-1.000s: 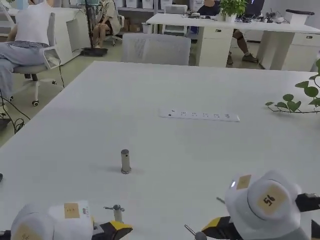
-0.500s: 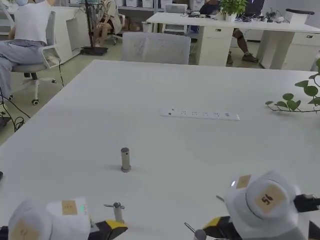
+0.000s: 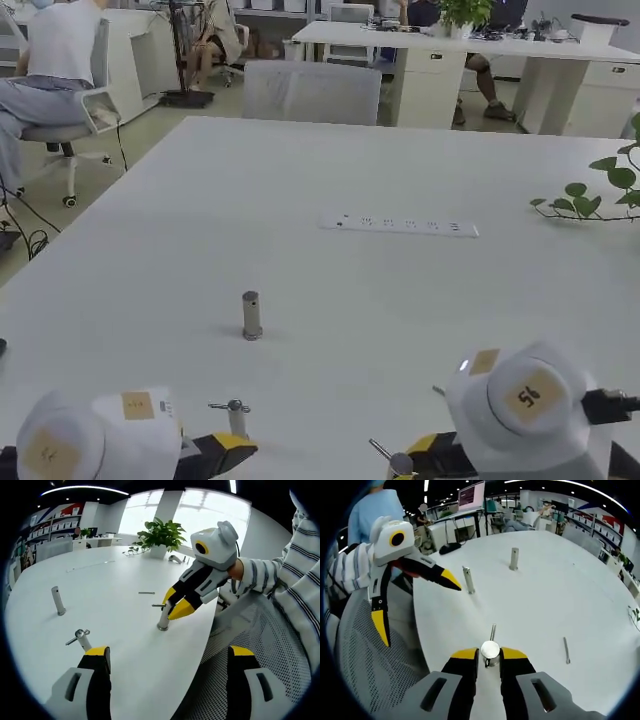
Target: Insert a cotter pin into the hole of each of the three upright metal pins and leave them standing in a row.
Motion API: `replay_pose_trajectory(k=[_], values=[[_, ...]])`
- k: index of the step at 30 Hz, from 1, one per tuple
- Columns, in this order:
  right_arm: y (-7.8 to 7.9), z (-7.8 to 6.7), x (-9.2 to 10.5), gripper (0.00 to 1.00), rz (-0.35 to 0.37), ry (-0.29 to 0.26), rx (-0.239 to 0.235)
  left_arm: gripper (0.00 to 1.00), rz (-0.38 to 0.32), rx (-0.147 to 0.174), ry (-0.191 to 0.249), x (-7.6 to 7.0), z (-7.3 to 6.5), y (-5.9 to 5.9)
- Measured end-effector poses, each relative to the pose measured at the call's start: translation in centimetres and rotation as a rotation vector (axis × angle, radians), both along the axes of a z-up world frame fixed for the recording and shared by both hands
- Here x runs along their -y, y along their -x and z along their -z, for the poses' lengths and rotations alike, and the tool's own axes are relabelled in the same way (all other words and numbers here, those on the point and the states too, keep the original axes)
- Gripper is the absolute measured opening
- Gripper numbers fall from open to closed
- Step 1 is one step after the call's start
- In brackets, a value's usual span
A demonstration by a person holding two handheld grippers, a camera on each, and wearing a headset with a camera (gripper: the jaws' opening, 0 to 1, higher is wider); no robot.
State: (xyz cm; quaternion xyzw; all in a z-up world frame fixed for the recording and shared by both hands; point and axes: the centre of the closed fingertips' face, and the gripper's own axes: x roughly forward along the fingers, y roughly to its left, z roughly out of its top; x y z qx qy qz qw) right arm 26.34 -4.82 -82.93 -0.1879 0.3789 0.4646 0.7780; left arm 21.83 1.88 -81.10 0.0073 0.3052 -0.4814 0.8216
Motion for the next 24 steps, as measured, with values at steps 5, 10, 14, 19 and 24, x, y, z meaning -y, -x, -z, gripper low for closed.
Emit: replay_pose_trajectory(k=[5,10,14,19,24], values=[[-0.12,0.07,0.08,0.16,0.006,-0.003,0.002,0.97,-0.006,-0.006,-0.001,-0.06,0.13,-0.01],[-0.14,0.05,0.09,0.16,0.014,-0.012,0.004,0.97,-0.016,-0.006,0.004,-0.16,0.21,-0.1],[-0.12,0.05,0.09,0.15,0.014,0.0,0.009,0.96,-0.022,-0.004,0.004,-0.35,0.19,-0.1],[-0.23,0.04,0.03,0.14,-0.002,0.014,0.042,0.96,-0.029,-0.001,0.002,-0.56,0.17,-0.28],[-0.28,0.0,-0.03,0.13,-0.009,0.011,0.051,0.95,-0.035,0.002,0.007,-0.61,0.09,-0.34]])
